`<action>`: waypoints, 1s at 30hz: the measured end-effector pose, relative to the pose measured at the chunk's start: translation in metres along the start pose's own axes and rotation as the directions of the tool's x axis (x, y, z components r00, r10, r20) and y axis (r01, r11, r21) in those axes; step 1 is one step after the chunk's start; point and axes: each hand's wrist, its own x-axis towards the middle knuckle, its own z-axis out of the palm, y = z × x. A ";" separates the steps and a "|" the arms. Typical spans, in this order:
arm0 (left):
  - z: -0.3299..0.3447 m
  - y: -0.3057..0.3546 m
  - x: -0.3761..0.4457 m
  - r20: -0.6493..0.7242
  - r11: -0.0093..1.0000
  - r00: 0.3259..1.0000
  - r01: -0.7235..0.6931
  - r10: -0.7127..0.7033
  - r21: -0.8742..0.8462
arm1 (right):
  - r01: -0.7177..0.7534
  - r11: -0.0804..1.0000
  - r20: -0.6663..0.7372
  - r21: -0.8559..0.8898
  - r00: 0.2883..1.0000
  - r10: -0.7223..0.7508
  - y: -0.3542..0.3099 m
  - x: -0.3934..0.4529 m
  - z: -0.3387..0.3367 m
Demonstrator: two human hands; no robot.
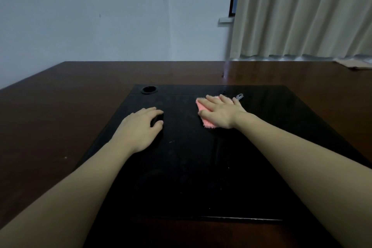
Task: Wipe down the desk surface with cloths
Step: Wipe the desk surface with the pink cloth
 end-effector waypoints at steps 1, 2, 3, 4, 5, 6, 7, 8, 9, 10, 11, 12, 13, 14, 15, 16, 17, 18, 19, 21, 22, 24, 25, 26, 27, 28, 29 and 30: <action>0.000 0.000 0.000 0.002 1.000 1.000 0.002 -0.002 0.003 | 0.004 1.000 0.006 -0.005 1.000 -0.004 -0.001 -0.002 0.000; -0.001 0.001 0.000 0.008 1.000 1.000 0.003 -0.003 0.004 | 0.018 1.000 0.014 -0.011 1.000 -0.018 -0.003 -0.006 0.000; -0.001 0.001 -0.001 0.013 1.000 1.000 0.001 -0.001 0.005 | 0.043 0.999 0.020 -0.020 0.999 -0.042 -0.005 -0.013 0.001; -0.001 0.002 -0.001 0.017 1.000 1.000 0.000 0.000 0.008 | 0.078 0.996 0.025 -0.030 0.997 -0.077 -0.007 -0.021 0.003; -0.002 0.002 -0.002 0.020 1.000 1.000 -0.001 0.001 0.009 | 0.120 0.992 0.031 -0.041 0.992 -0.119 -0.011 -0.032 0.005; -0.002 0.002 -0.002 0.021 1.000 1.000 0.000 0.000 0.009 | 0.167 0.985 0.040 -0.053 0.985 -0.165 -0.016 -0.044 0.007; -0.002 0.002 -0.002 0.019 1.000 1.000 0.000 -0.001 0.009 | 0.214 0.975 0.052 -0.065 0.976 -0.211 -0.022 -0.057 0.010; -0.001 0.002 -0.002 0.015 1.000 1.000 0.001 -0.001 0.008 | 0.258 0.963 0.065 -0.076 0.965 -0.253 -0.028 -0.068 0.013; -0.001 0.001 -0.002 0.012 1.000 1.000 0.001 -0.001 0.006 | 0.293 0.953 0.074 -0.083 0.955 -0.287 -0.033 -0.078 0.016; -0.001 0.001 -0.002 0.010 1.000 1.000 0.002 -0.002 0.003 | 0.315 0.945 0.079 -0.083 0.948 -0.309 -0.037 -0.086 0.018; -0.001 0.001 -0.003 0.009 1.000 1.000 0.003 -0.003 -0.002 | 0.327 0.942 0.079 -0.078 0.944 -0.321 -0.039 -0.090 0.019; -0.001 0.000 -0.003 0.006 1.000 1.000 0.004 -0.004 -0.009 | 0.330 0.941 0.079 -0.069 0.943 -0.325 -0.040 -0.092 0.019; -0.001 0.000 -0.004 0.003 1.000 1.000 0.004 -0.004 -0.021 | 0.329 0.943 0.080 -0.058 0.943 -0.324 -0.039 -0.091 0.018; -0.002 0.000 -0.004 -0.002 0.999 1.000 0.003 -0.004 -0.038 | 0.327 0.944 0.081 -0.049 0.943 -0.323 -0.037 -0.088 0.017; -0.003 -0.001 -0.004 -0.004 0.998 1.000 0.007 -0.007 -0.060 | 0.326 0.944 0.080 -0.046 0.943 -0.322 -0.036 -0.082 0.016; -0.006 -0.003 -0.004 -0.002 0.996 1.000 0.012 -0.013 -0.083 | 0.320 0.946 0.075 -0.047 0.946 -0.316 -0.035 -0.074 0.014; -0.009 -0.005 -0.005 0.004 0.995 1.000 0.019 -0.019 -0.103 | 0.305 0.951 0.066 -0.049 0.951 -0.302 -0.034 -0.064 0.013; -0.012 -0.007 -0.006 0.010 0.993 1.000 0.026 -0.025 -0.119 | 0.282 0.958 0.054 -0.050 0.959 -0.280 -0.033 -0.052 0.012; -0.015 -0.010 -0.007 0.011 0.991 0.999 0.032 -0.030 -0.128 | 0.256 0.965 0.042 -0.050 0.966 -0.255 -0.032 -0.040 0.011; -0.021 -0.018 -0.012 0.008 0.990 0.999 0.047 -0.047 -0.132 | 0.205 0.977 0.027 -0.051 0.979 -0.204 -0.032 -0.016 0.008; -0.025 -0.023 -0.015 0.005 0.990 0.998 0.060 -0.060 -0.127 | 0.181 0.982 0.021 -0.050 0.983 -0.180 -0.033 -0.005 0.006; -0.030 -0.034 -0.022 0.003 0.992 0.997 0.082 -0.082 -0.101 | 0.136 0.990 0.011 -0.032 0.991 -0.136 -0.037 0.011 0.003; -0.032 -0.040 -0.025 0.001 0.992 0.996 0.092 -0.092 -0.087 | 0.118 0.993 0.008 -0.022 0.993 -0.118 -0.039 0.015 0.003; -0.034 -0.046 -0.028 -0.005 0.991 0.994 0.104 -0.105 -0.079 | 0.107 0.994 0.008 -0.021 0.994 -0.107 -0.042 0.018 0.003; -0.035 -0.051 -0.031 -0.009 0.990 0.993 0.119 -0.120 -0.077 | 0.108 0.994 0.011 -0.025 0.994 -0.107 -0.044 0.017 0.003; -0.036 -0.055 -0.033 -0.009 0.988 0.991 0.131 -0.132 -0.078 | 0.122 0.992 0.016 -0.035 0.992 -0.122 -0.046 0.013 0.003; -0.035 -0.058 -0.034 -0.008 0.988 0.990 0.138 -0.139 -0.075 | 0.149 0.988 0.021 -0.045 0.989 -0.148 -0.048 0.007 0.004; -0.034 -0.061 -0.035 -0.004 0.988 0.990 0.140 -0.141 -0.069 | 0.183 0.981 0.025 -0.056 0.983 -0.182 -0.050 -0.002 0.006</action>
